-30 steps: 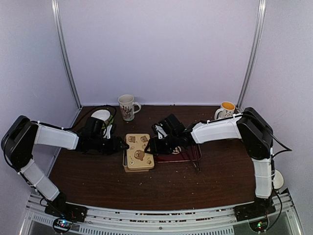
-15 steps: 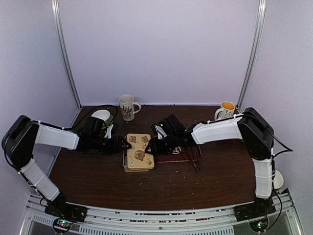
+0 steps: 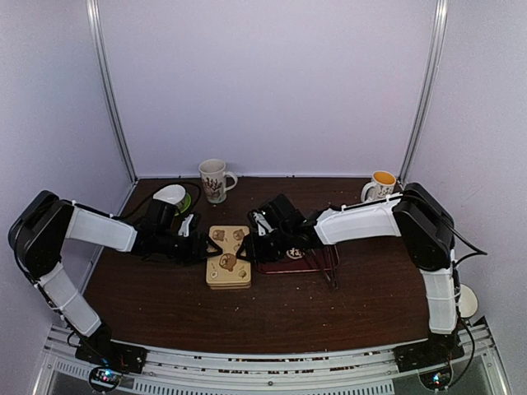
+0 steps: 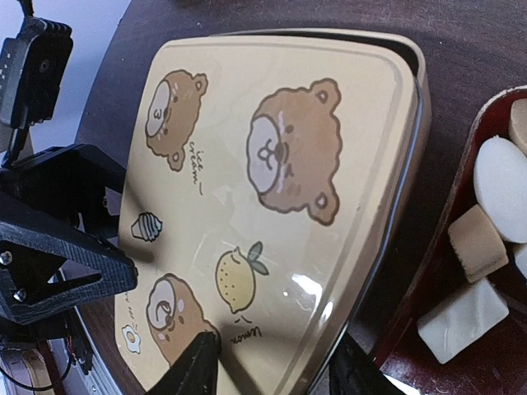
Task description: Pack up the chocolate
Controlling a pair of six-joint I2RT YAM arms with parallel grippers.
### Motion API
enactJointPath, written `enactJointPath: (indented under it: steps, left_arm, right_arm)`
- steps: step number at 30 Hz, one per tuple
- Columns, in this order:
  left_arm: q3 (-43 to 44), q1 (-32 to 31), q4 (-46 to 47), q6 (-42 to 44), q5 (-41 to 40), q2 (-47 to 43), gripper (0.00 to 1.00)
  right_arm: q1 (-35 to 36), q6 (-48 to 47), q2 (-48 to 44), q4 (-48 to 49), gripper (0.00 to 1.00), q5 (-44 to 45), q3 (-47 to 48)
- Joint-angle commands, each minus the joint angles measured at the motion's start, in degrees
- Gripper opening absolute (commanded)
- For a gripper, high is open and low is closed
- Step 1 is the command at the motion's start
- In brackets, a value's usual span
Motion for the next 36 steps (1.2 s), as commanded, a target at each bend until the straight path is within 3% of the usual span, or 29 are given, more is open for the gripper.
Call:
enactJointPath:
  steps: [1, 11, 19, 33, 36]
  left_arm:
    - [0.3, 0.1, 2.8, -0.4, 2.8, 0.1, 0.64]
    - [-0.4, 0.1, -0.2, 1.6, -0.6, -0.8, 0.61]
    - [-0.4, 0.1, -2.9, 3.7, -3.0, -2.5, 0.65]
    - [2.6, 1.1, -3.9, 5.6, -4.3, 0.9, 0.64]
    - [3.2, 1.2, -3.7, 6.3, -4.0, 2.1, 0.64]
  right_arm:
    - [0.8, 0.8, 1.5, 0.3, 0.47, 1.0, 1.8]
    - [0.8, -0.2, 1.0, -0.7, 0.51, 2.6, 1.7]
    - [-0.2, -3.0, -1.7, -1.4, 0.64, 4.6, 0.6]
    - [-3.7, -6.5, -1.2, -1.5, 0.74, 2.9, 4.2]
    - [-4.3, -7.3, -0.4, -0.7, 0.82, 1.5, 5.4]
